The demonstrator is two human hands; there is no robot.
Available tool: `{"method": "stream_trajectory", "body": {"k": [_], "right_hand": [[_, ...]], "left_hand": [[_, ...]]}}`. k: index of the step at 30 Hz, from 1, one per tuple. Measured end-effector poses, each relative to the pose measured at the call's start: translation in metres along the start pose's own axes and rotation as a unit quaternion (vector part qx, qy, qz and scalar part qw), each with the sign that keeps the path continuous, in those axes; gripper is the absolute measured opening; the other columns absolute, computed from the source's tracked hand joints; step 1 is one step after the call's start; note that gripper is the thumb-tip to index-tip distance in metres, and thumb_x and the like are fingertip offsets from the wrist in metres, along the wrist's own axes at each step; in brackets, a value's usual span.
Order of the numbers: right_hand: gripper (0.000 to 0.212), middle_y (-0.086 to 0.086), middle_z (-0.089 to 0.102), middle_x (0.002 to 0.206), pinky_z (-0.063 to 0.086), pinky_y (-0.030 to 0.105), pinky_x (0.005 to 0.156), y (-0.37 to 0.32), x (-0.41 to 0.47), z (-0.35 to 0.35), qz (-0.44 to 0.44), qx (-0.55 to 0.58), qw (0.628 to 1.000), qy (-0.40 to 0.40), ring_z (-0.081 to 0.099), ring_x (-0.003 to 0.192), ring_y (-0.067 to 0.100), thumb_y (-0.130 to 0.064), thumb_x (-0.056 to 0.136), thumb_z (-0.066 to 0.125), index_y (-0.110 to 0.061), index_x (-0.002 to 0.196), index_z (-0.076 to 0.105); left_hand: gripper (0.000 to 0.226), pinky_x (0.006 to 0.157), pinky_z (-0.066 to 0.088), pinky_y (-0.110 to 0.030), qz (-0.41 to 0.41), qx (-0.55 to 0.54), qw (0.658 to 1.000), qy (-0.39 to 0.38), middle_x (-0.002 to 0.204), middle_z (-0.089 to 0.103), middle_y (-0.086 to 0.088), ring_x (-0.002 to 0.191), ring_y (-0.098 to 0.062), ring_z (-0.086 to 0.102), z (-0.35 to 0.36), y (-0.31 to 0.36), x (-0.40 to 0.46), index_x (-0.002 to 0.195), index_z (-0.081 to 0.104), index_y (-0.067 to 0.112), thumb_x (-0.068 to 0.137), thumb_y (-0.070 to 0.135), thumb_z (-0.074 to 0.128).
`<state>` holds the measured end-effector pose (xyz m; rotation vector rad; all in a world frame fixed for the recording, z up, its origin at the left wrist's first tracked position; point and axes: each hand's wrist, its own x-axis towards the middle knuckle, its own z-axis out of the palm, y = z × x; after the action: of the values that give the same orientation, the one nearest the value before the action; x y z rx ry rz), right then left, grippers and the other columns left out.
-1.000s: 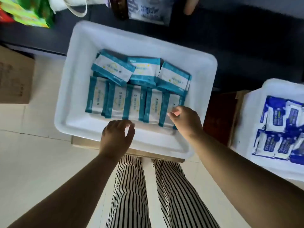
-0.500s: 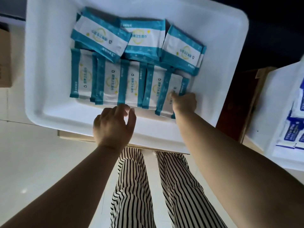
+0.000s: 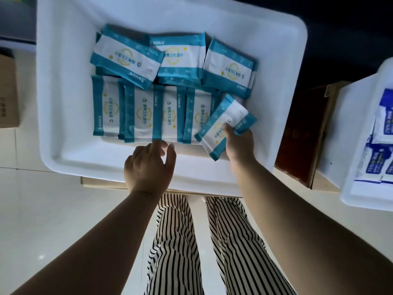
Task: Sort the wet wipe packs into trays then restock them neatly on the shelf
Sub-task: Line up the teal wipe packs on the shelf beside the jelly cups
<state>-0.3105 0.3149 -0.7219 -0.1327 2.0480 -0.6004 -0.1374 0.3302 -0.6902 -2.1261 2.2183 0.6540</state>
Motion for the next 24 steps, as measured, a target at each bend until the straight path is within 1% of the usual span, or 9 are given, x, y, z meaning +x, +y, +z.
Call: {"method": "stream_trajectory", "body": {"k": [2,3,6,10,13,15,19,21,24], "right_hand": [[0.021,0.005,0.063,0.097,0.054,0.040,0.081,-0.003,-0.011,-0.012,-0.015,0.020,1.000,0.000,0.064,0.094,0.026,-0.020,0.088,0.060,-0.008,0.106,0.057],[0.024,0.007,0.063,0.096,0.053,0.037,0.079,-0.007,-0.015,-0.019,-0.025,0.016,1.000,0.006,0.064,0.093,0.027,-0.018,0.087,0.062,-0.006,0.106,0.057],[0.029,0.006,0.062,0.090,0.048,0.029,0.074,-0.027,-0.022,-0.042,-0.079,-0.051,0.995,0.028,0.062,0.087,0.024,-0.013,0.077,0.065,-0.004,0.104,0.058],[0.026,0.007,0.064,0.088,0.051,0.033,0.074,-0.051,-0.026,-0.065,-0.131,-0.092,0.987,0.017,0.063,0.080,0.022,-0.007,0.075,0.061,-0.010,0.101,0.061],[0.023,0.000,0.062,0.089,0.051,0.035,0.083,-0.061,-0.025,-0.080,-0.178,-0.099,0.979,0.011,0.064,0.090,0.022,-0.011,0.085,0.058,-0.013,0.107,0.062],[0.024,-0.002,0.061,0.093,0.049,0.034,0.086,-0.062,-0.024,-0.085,-0.192,-0.091,0.977,0.002,0.062,0.094,0.019,-0.019,0.092,0.054,-0.013,0.114,0.059],[0.036,0.002,0.063,0.108,0.050,0.044,0.091,-0.057,-0.023,-0.092,-0.163,-0.015,0.986,-0.029,0.063,0.100,0.020,-0.033,0.085,0.051,-0.020,0.118,0.051],[0.024,0.008,0.064,0.107,0.050,0.049,0.090,-0.055,-0.020,-0.096,-0.145,-0.003,0.988,-0.045,0.063,0.099,0.024,-0.019,0.089,0.053,-0.019,0.114,0.051],[0.041,0.014,0.065,0.100,0.053,0.045,0.082,-0.054,-0.017,-0.103,-0.101,0.009,0.992,-0.081,0.062,0.090,0.026,0.005,0.081,0.053,-0.013,0.117,0.052]], "left_hand": [[0.050,0.063,0.037,-0.028,-0.031,0.007,0.997,-0.071,0.076,0.068,0.000,0.074,-0.027,0.063,-0.006,0.006,0.003,0.089,0.064,0.013,0.088,0.048,0.028],[0.052,0.068,0.038,-0.030,-0.054,0.006,0.992,-0.113,0.087,0.069,0.000,0.085,-0.026,0.063,-0.009,0.008,0.007,0.098,0.062,0.015,0.091,0.051,0.026],[0.038,0.083,0.039,-0.029,-0.113,-0.093,0.973,-0.180,0.112,0.065,-0.003,0.104,-0.022,0.058,-0.016,0.013,0.022,0.113,0.055,0.015,0.096,0.043,0.036],[0.035,0.082,0.037,-0.022,-0.073,-0.186,0.964,-0.178,0.116,0.063,-0.007,0.107,-0.019,0.057,-0.016,0.032,0.061,0.115,0.058,0.008,0.095,0.034,0.048],[0.038,0.087,0.047,-0.031,-0.102,-0.233,0.946,-0.199,0.112,0.064,-0.009,0.104,-0.023,0.060,0.013,0.045,0.100,0.113,0.060,0.007,0.091,0.036,0.054],[0.042,0.086,0.049,-0.036,-0.142,-0.224,0.941,-0.210,0.109,0.065,-0.011,0.101,-0.024,0.060,0.030,0.054,0.113,0.113,0.060,0.007,0.087,0.040,0.059],[0.065,0.099,0.039,-0.042,-0.186,-0.108,0.957,-0.197,0.132,0.047,-0.015,0.123,-0.030,0.042,0.050,0.071,0.110,0.133,0.038,0.006,0.083,0.038,0.066],[0.069,0.099,0.038,-0.044,-0.199,-0.113,0.955,-0.191,0.133,0.046,-0.014,0.124,-0.031,0.040,0.055,0.076,0.105,0.133,0.034,0.008,0.080,0.036,0.070],[0.065,0.088,0.045,-0.038,-0.235,-0.181,0.934,-0.201,0.121,0.058,-0.008,0.112,-0.030,0.052,0.059,0.074,0.104,0.123,0.044,0.009,0.073,0.034,0.077]]}}
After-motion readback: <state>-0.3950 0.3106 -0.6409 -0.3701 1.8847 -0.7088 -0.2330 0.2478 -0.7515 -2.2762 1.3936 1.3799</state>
